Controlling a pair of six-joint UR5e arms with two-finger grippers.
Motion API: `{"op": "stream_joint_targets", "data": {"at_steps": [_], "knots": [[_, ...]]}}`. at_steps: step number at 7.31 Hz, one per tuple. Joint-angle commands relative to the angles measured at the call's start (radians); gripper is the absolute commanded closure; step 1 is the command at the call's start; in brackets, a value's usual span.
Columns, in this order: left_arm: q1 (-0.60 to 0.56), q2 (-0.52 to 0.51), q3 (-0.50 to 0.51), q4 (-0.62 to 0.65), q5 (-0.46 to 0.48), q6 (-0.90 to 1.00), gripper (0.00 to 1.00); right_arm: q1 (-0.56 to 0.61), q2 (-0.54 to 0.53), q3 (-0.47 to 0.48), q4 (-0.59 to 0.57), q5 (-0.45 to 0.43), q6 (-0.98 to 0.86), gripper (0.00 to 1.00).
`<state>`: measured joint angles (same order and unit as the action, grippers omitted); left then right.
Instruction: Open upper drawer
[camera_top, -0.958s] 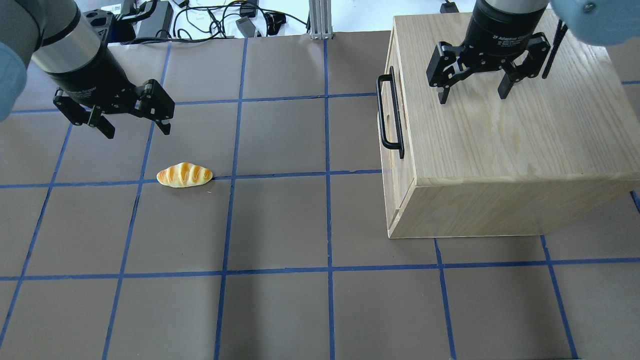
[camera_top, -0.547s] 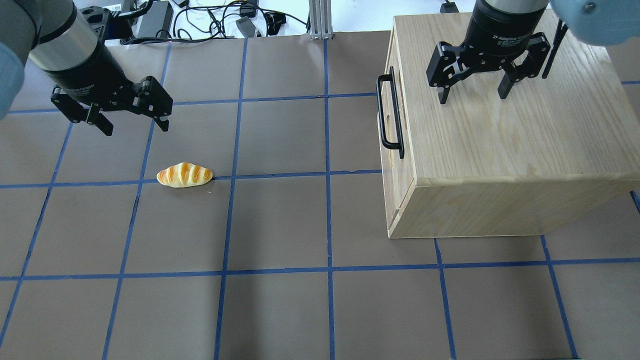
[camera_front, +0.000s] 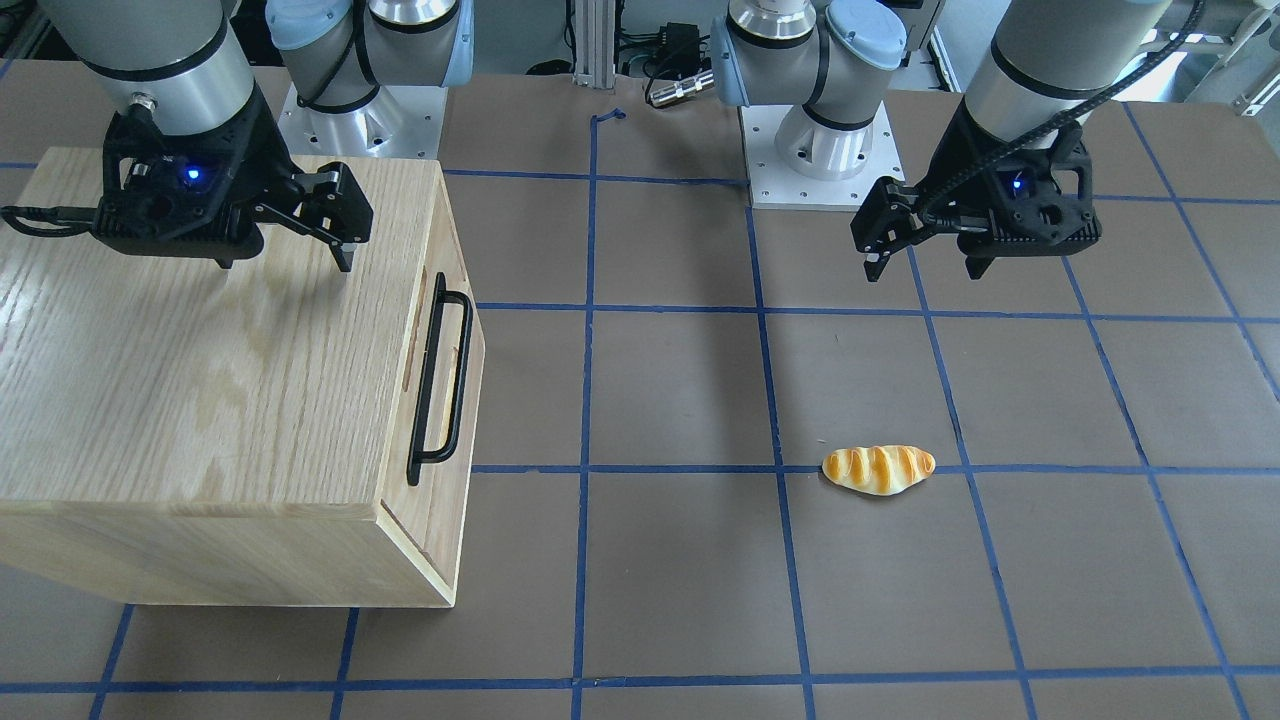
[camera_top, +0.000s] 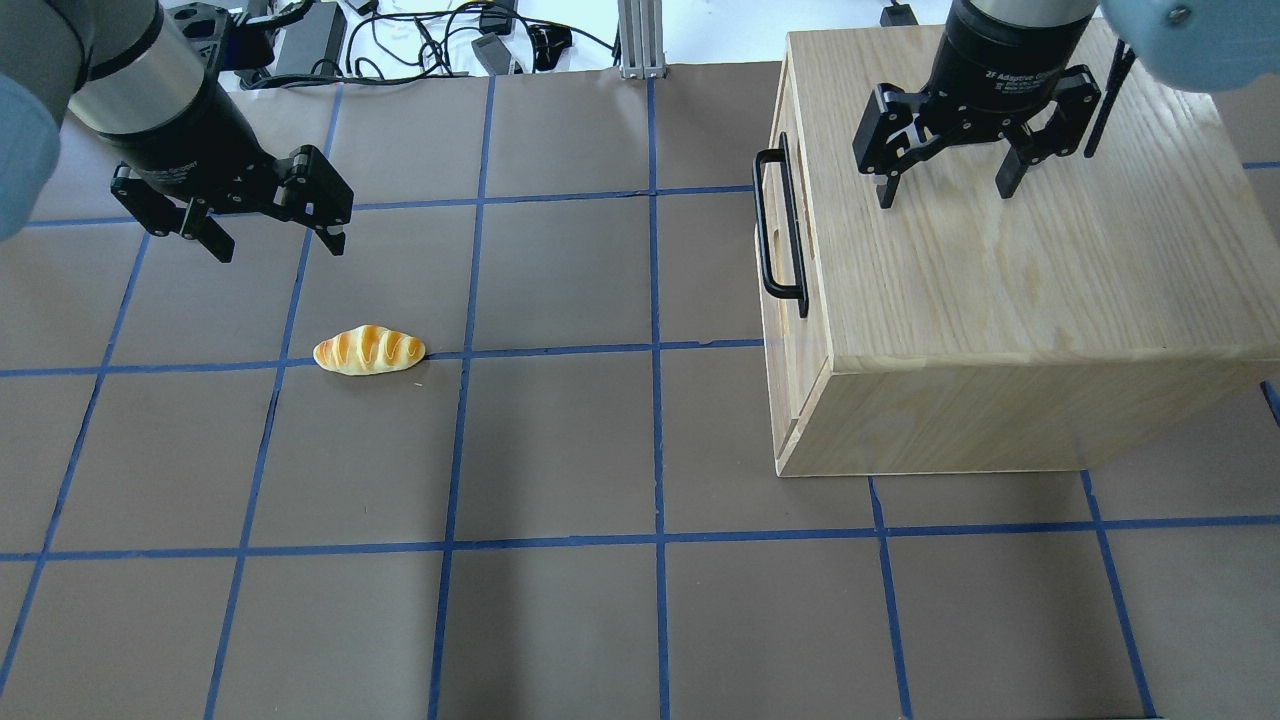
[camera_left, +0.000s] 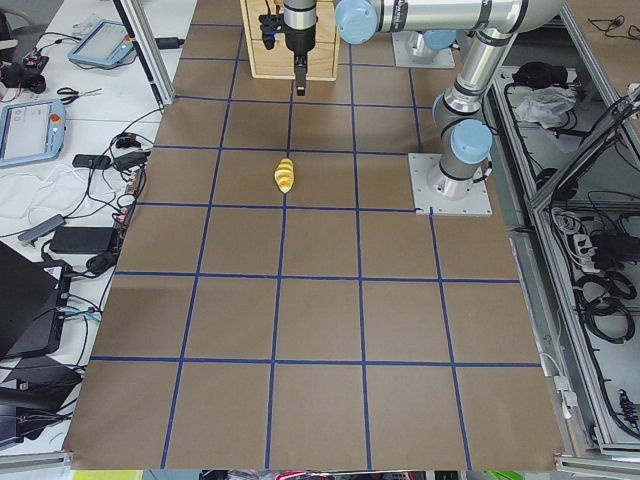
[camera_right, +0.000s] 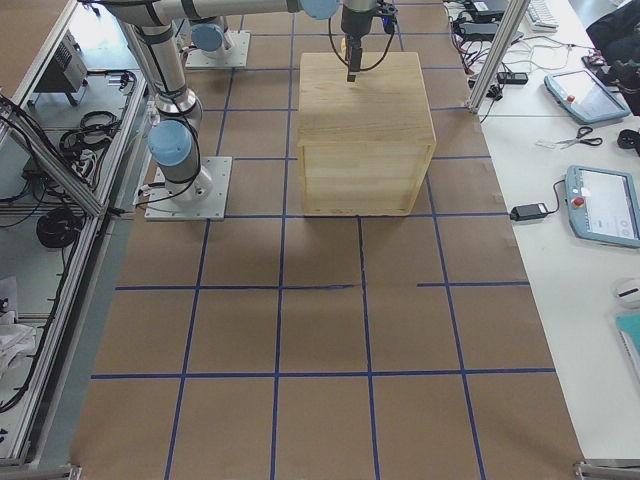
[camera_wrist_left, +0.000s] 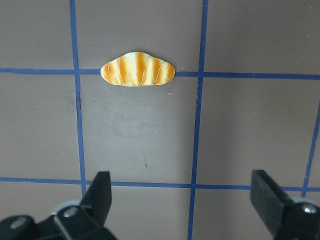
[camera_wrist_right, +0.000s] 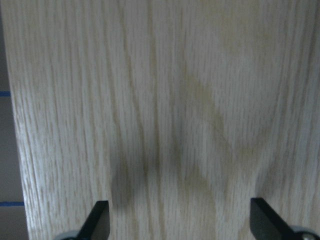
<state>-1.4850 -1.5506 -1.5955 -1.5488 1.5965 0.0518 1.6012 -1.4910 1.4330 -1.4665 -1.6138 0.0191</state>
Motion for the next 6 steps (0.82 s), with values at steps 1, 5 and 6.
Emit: {"op": "stream_joint_targets", "data": {"at_steps": [1, 5, 6], "knots": [[-0.03, -0.014, 0.021, 0.025, -0.022, -0.033, 0.0, 0.0, 0.0, 0.0, 0.0, 0.0, 0.001, 0.0], [-0.225, -0.091, 0.069, 0.142, -0.161, -0.214, 0.0, 0.0, 0.0, 0.0, 0.0, 0.0, 0.001, 0.0], [-0.241, -0.124, 0.066, 0.227, -0.209, -0.272, 0.0, 0.0, 0.0, 0.001, 0.0, 0.0, -0.001, 0.0]]}}
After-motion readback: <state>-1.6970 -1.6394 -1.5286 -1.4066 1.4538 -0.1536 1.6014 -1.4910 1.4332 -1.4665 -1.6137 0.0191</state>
